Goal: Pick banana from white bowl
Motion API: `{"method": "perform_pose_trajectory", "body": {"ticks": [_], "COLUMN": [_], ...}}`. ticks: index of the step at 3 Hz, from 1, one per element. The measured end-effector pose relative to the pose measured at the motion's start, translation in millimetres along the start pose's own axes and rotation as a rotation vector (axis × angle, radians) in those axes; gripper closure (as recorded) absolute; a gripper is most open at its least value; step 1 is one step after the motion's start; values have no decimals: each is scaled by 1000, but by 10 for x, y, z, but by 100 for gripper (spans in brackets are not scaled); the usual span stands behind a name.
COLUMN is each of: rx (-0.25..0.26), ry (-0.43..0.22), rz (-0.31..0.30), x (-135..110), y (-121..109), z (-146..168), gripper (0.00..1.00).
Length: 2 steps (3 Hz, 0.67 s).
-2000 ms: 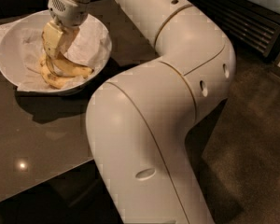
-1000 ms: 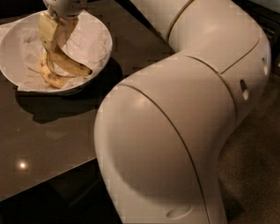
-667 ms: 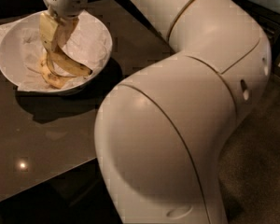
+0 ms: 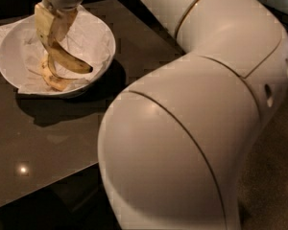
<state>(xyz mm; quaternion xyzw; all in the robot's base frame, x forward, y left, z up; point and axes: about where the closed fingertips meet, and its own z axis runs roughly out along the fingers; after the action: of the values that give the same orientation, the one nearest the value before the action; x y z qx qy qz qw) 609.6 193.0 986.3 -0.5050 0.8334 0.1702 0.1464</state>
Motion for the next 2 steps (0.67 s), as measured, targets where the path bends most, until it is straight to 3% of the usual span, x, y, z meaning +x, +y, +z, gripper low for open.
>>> {"method": "perform_pose_trajectory", "body": {"ticks": [1, 2], "rx": [15, 15], "ry": [21, 21], "rz": [-19, -19], "x": [1, 1], "y": [152, 152], "z": [-171, -171], "gripper": [100, 100]}}
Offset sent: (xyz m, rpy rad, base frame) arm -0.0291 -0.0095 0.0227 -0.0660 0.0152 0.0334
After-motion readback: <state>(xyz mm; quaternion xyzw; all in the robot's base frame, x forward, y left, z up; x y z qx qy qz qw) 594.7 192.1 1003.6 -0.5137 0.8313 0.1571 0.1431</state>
